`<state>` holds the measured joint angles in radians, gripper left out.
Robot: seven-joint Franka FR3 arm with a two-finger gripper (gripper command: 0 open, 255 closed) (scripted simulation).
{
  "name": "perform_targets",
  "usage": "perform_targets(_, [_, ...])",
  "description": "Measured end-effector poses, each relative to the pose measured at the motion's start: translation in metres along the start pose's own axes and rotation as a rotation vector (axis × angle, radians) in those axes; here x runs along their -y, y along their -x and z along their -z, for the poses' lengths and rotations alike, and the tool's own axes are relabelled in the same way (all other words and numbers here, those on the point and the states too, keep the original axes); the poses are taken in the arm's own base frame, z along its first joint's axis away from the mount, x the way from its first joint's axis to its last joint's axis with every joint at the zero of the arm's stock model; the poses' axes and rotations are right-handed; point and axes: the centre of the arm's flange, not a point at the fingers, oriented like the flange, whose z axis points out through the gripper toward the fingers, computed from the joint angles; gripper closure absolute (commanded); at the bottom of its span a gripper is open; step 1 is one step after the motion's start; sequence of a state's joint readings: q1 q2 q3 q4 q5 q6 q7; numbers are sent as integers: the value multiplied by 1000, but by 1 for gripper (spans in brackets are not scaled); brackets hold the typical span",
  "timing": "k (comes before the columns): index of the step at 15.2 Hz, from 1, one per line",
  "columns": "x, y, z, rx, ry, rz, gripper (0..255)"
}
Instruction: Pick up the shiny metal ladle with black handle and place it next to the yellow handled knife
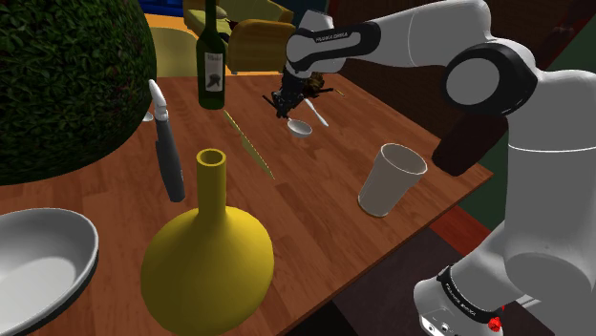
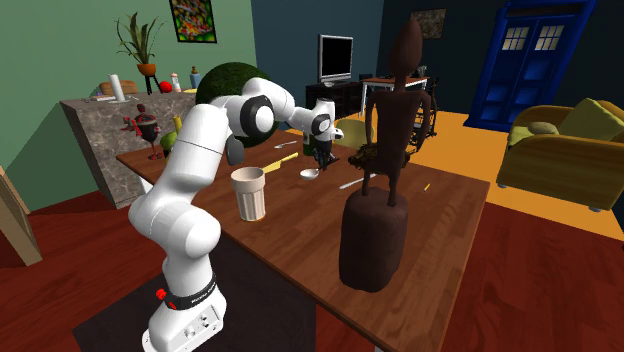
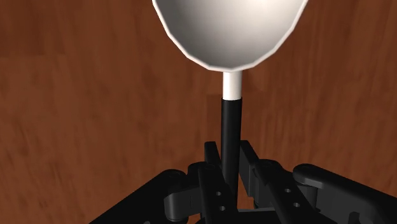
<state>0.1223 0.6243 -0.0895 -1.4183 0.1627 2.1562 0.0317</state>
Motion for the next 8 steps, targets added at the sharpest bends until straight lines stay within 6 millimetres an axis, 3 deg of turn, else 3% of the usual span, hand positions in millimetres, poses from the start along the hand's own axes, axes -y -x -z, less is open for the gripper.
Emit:
perform_targets(2, [0,0,0,0,0,0,255])
perform_targets(3, [0,0,0,0,0,0,0])
perform_targets(8, [0,0,0,0,0,0,0])
